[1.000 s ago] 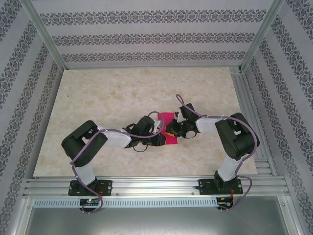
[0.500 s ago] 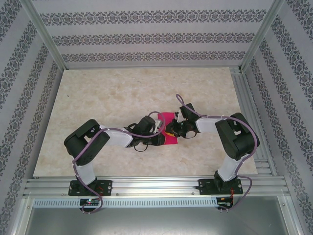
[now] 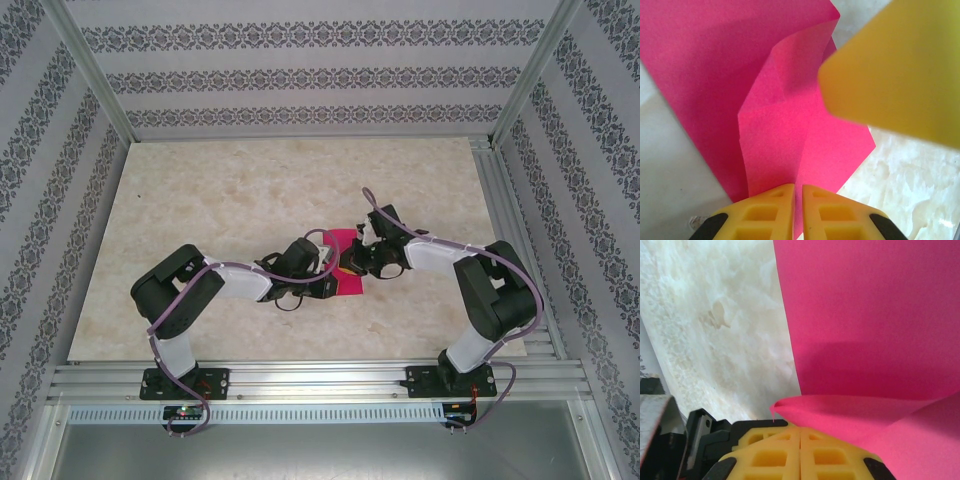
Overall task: Fold a paper plane with a square sheet of paper (fold left side to right side)
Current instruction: Fold the triangle a second time at the center of the table.
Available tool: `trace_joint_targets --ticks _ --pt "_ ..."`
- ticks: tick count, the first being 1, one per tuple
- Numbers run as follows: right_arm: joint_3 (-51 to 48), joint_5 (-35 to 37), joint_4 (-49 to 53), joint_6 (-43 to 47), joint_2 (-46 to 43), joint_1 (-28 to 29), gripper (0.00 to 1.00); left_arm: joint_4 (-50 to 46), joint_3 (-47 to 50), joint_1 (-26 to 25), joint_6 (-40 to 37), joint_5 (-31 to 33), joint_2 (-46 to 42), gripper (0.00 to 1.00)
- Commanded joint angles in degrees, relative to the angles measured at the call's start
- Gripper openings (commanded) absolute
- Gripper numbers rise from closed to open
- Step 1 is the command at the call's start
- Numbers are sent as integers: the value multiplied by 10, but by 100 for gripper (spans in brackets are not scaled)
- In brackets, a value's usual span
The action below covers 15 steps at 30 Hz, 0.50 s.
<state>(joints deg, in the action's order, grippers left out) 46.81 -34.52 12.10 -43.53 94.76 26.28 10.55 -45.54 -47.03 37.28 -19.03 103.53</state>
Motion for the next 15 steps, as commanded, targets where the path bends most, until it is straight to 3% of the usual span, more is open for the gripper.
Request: trace_joint_targets --ticks 1,15 --pt "-9 0 2 -5 14 10 5 -68 8 -6 -17 35 7 15" --pt "7 25 36 20 59 25 3 -92 3 -11 -24 53 5 13"
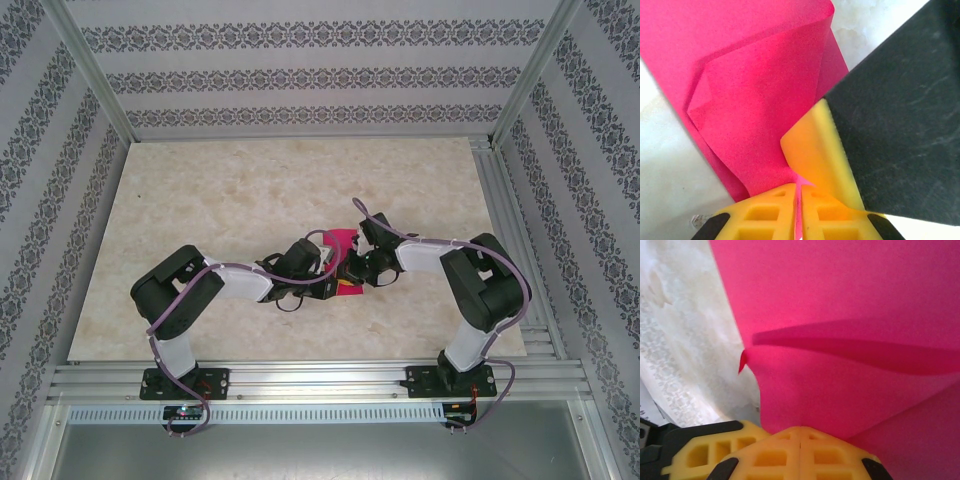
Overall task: Fold a paper plane with a square sheet of paper (fold left side to right side)
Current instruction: Fold the triangle a second time at the center of the table.
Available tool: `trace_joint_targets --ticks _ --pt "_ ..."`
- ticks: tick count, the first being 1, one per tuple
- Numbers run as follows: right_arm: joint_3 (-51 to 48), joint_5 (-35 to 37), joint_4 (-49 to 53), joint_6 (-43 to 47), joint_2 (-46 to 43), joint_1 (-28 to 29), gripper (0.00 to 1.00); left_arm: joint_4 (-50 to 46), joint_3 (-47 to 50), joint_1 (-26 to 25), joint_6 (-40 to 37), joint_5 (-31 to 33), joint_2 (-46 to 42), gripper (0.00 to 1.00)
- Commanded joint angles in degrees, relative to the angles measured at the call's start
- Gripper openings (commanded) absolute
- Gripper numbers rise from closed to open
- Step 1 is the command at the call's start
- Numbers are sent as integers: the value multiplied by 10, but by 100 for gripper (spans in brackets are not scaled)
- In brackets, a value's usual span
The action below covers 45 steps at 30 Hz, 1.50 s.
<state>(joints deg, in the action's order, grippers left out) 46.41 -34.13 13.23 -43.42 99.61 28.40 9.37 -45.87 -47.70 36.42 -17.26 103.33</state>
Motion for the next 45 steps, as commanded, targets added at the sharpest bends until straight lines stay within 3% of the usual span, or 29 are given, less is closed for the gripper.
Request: trace_joint_targets --ticks 1,23,39,45 --pt "13 23 25 21 14 3 3 -84 7 -4 -16 36 8 13" --pt "70 78 95 98 31 -16 4 -146 -5 -18 -29 63 19 12" --pt "132 110 167 186 62 -97 5 -139 1 -20 -23 57 22 11" --pt "134 85 163 188 14 -102 5 -137 0 -20 -23 55 19 11"
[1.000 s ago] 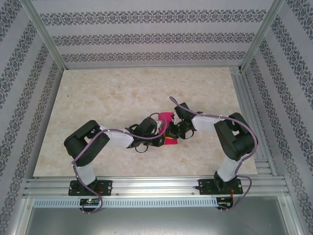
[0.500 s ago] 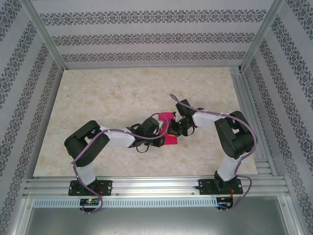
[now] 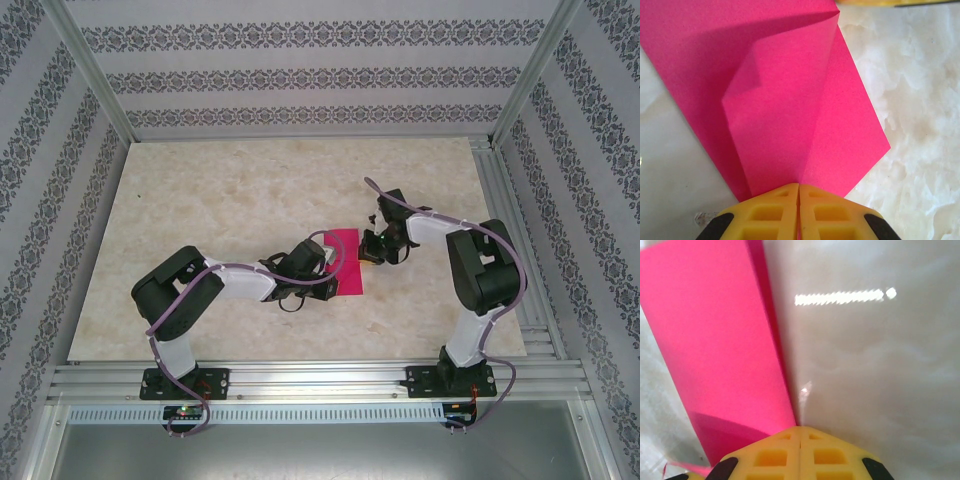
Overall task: Fold a paper plane with a square sheet of paper (fold left side to right side)
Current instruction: Fold the triangle a second time at the center of the table.
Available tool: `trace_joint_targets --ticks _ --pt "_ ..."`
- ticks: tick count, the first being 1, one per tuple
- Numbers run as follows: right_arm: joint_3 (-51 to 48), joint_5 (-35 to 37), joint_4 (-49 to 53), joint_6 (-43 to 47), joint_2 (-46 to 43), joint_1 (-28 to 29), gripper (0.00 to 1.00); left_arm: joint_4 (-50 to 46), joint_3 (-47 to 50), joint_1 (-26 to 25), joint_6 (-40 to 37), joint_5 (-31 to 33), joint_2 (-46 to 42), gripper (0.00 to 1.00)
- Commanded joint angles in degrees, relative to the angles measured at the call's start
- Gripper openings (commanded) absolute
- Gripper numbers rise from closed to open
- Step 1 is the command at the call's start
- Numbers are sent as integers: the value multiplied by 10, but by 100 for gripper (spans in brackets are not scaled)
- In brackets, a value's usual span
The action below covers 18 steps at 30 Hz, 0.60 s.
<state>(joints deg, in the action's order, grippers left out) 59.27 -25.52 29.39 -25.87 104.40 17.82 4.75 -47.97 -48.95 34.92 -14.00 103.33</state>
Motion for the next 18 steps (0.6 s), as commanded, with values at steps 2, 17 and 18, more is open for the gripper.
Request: trace_joint_targets --ticks 2,17,18 --pt "-8 -23 -10 1 -60 12 5 -90 20 -8 -9 23 17 11" --pt "-132 -104 -158 -130 -67 92 6 -80 24 -11 -8 24 15 11" --pt "-133 -105 -158 -130 -66 92 6 -80 24 -11 -7 24 15 11"
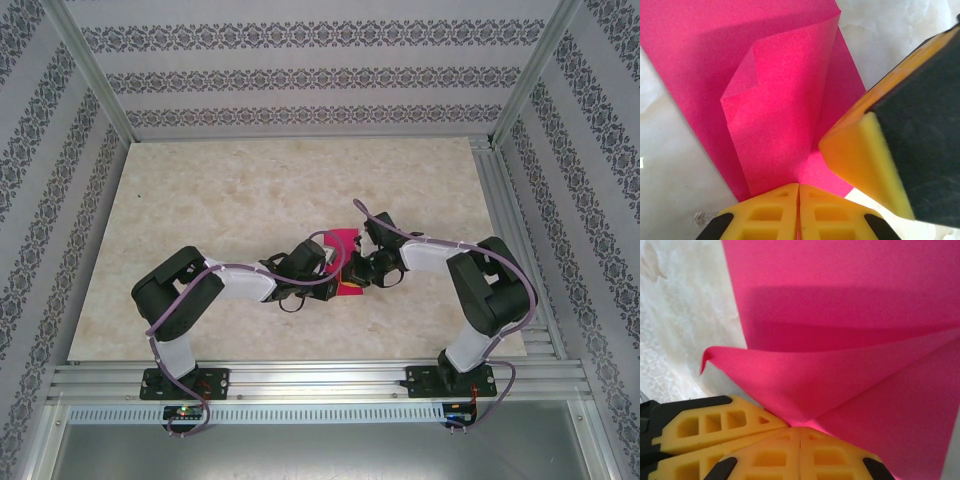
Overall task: Fold a paper plane with a square sheet of paper (fold left side to right side)
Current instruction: Fold the triangle a second time at the center of the table.
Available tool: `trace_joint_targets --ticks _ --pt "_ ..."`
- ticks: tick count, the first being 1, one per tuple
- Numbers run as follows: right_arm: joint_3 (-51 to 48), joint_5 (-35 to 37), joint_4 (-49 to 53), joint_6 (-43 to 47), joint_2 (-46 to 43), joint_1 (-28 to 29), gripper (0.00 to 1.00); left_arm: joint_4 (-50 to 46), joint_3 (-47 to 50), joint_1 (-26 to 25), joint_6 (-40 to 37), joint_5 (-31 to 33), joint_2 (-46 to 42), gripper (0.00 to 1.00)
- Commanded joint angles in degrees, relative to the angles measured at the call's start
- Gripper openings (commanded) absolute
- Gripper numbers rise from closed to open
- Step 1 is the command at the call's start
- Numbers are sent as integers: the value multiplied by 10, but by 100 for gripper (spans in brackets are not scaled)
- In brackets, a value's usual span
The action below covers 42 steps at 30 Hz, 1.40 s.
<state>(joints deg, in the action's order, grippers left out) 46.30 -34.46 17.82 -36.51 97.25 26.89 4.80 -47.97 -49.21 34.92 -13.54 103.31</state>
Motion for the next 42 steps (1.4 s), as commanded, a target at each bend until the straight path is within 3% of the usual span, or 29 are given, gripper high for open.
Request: trace_joint_targets --ticks 1,15,29,42 --pt "-4 -16 -43 -23 7 2 6 -79 24 -9 -7 19 16 11" --pt "-5 -21 -40 -27 36 9 6 -80 24 -11 -7 21 18 11" --pt "44 99 54 39 52 18 6 -74 47 -11 2 21 15 11" --pt "111 119 108 104 75 -53 7 -68 60 -11 6 19 15 10"
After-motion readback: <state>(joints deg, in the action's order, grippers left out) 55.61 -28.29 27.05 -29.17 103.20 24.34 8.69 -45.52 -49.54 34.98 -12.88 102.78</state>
